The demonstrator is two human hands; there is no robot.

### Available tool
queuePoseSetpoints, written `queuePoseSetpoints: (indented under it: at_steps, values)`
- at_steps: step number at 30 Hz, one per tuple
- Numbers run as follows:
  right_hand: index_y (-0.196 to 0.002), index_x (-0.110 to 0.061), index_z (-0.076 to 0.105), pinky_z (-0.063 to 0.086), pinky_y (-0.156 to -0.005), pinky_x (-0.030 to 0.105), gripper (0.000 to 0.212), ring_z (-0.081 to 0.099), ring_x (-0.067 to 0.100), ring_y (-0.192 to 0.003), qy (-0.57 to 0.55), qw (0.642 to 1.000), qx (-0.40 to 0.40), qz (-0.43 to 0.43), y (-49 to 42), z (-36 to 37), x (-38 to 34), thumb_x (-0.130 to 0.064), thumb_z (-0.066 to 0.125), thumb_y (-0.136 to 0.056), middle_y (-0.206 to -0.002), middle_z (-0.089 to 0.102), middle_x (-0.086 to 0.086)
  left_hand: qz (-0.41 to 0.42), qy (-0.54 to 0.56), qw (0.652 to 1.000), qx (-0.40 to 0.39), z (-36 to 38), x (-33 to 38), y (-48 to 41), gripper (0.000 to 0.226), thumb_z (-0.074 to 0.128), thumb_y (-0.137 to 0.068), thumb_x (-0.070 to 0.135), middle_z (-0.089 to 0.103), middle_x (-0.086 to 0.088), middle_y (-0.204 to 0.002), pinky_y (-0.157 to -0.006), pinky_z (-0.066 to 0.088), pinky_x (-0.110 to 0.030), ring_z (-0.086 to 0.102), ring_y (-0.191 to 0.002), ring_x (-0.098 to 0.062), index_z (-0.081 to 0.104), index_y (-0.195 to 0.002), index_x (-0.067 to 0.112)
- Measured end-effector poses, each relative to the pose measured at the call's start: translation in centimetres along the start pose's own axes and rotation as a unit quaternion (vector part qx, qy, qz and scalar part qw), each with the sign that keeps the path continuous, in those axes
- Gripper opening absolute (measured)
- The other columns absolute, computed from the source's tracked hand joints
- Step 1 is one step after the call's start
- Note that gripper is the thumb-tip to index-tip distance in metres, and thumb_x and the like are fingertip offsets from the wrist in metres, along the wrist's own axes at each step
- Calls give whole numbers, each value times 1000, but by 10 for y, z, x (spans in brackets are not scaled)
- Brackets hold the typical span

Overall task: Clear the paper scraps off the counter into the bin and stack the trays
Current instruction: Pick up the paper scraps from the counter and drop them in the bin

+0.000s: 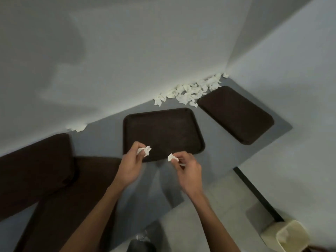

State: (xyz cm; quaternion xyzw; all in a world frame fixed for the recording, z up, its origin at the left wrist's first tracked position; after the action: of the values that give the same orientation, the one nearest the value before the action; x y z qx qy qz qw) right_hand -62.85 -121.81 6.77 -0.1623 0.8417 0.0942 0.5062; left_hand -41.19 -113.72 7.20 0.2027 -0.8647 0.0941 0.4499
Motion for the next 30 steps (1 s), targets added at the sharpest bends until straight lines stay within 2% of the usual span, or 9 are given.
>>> queuePoseSetpoints:
  at_steps: [2,5,8,11,15,19,21,26,30]
  values:
    - [-108,-28,73,48,-79,6,8,69,-6,-93,-12,1000,13,20,21,-48,21,-25,71,-100,-100,74,-17,-30,86,996,3,35,35,14,10,50,-108,33,67,6,-96,-66,63,-41,71,-89,-18,56,-106,25]
    - [-110,-24,71,52,-80,10,8,72,-3,-90,-43,998,37,30,56,-121,53,-23,67,-103,-98,76,-17,-44,153,987,25,93,88,37,9,51,-107,14,65,-6,-96,-51,60,-31,71,-82,-8,59,-103,14]
    - [-110,-31,67,62,-79,28,7,76,8,-88,-52,997,57,28,96,-187,86,-26,64,-105,-99,76,-16,-52,196,979,-8,160,126,57,18,51,-107,12,70,-9,-100,-56,63,-41,75,-92,-24,68,-101,17]
    - [-105,-35,72,60,-80,26,13,75,3,-86,-24,994,82,62,136,-248,126,-25,63,-104,-93,77,-16,-81,221,970,-66,231,162,78,14,59,-104,17,74,-10,-105,-68,62,-34,73,-99,-29,72,-105,19]
    - [-102,-31,76,49,-73,8,15,70,-7,-85,-7,980,136,148,183,-325,177,-20,67,-98,-91,77,-17,-52,186,961,-200,322,218,108,34,75,-90,4,71,-2,-102,-75,54,-13,66,-88,-12,69,-120,19]
    - [-97,-35,71,51,-73,9,14,72,-6,-81,-14,957,195,214,215,-388,232,-24,78,-91,-90,77,-16,6,136,949,-286,404,258,119,25,74,-93,9,77,2,-100,-84,53,-25,69,-90,-12,79,-111,25]
    - [-95,-37,67,53,-73,15,16,71,-5,-81,-10,946,220,239,226,-413,263,-26,78,-91,-91,75,-18,36,128,945,-299,446,276,121,21,69,-96,5,78,-2,-106,-83,51,-16,70,-96,-11,81,-107,18]
    - [-105,-26,56,50,-64,10,6,72,-5,-78,-33,917,259,300,241,-461,352,-22,62,-105,-89,76,-9,46,95,927,-359,567,293,120,26,63,-101,10,77,11,-109,-82,55,-28,71,-102,-15,81,-100,29]
    - [-113,-20,54,54,-63,15,5,71,0,-76,-29,903,252,348,243,-489,434,-21,57,-108,-99,72,-6,52,40,920,-386,665,289,118,21,53,-107,23,72,13,-104,-75,54,-26,67,-90,-10,70,-116,32]
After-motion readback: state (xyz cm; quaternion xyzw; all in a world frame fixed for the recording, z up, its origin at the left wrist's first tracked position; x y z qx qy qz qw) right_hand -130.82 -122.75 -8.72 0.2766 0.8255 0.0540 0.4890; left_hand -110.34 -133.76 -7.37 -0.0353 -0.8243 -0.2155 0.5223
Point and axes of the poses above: each hand's wrist, its own y-axis away from the middle knuckle, its own z-axis out of the palm, x = y × z, the point moved 5 cm from there along -y, towards the middle knuckle
